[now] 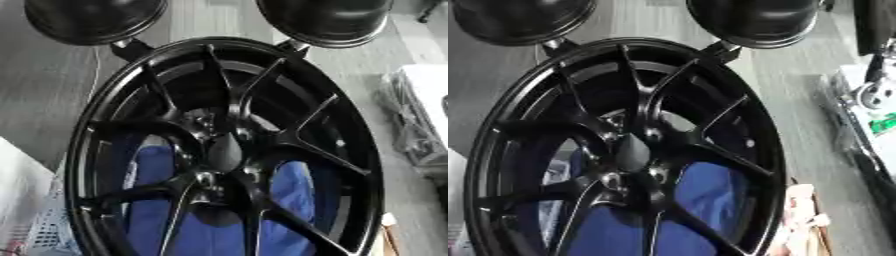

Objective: Pull the pin out of the wheel hub.

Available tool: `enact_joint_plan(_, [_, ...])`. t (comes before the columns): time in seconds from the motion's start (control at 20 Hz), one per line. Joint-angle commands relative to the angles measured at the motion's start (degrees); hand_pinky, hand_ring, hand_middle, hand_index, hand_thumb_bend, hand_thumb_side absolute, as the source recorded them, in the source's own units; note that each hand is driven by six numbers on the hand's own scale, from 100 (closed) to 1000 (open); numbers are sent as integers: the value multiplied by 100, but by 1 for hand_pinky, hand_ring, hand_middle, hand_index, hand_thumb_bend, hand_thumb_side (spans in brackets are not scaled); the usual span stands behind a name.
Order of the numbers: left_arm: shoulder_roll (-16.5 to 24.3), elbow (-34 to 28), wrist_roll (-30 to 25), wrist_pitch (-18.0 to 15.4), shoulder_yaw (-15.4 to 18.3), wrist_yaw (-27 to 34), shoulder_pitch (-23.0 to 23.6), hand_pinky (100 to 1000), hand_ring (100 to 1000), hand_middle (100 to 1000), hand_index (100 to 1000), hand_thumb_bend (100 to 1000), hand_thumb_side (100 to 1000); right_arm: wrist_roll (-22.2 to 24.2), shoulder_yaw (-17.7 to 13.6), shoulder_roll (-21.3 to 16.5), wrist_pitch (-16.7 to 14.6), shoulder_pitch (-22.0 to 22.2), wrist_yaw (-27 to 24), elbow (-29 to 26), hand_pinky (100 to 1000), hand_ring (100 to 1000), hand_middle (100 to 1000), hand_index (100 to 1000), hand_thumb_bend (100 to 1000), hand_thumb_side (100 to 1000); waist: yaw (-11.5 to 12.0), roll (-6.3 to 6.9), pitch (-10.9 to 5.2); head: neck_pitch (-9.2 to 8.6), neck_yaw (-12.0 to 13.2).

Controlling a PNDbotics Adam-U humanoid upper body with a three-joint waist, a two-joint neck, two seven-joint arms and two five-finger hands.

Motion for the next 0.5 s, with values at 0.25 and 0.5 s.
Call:
enact_joint_plan(0.25, [114, 342, 42, -676, 173, -38, -115, 864, 812, 768, 837, 100, 218, -352, -20, -120, 353, -71, 33, -102, 525, 615, 615, 597, 100, 656, 38, 8, -189, -67, -15])
enact_joint_plan(0.5, [105, 357, 204, -838, 228, 141, -115, 846, 778, 722, 803, 100, 325, -352, -6, -132, 361, -83, 32, -102, 525, 615, 616, 597, 100, 653, 54, 2, -195, -54, -16])
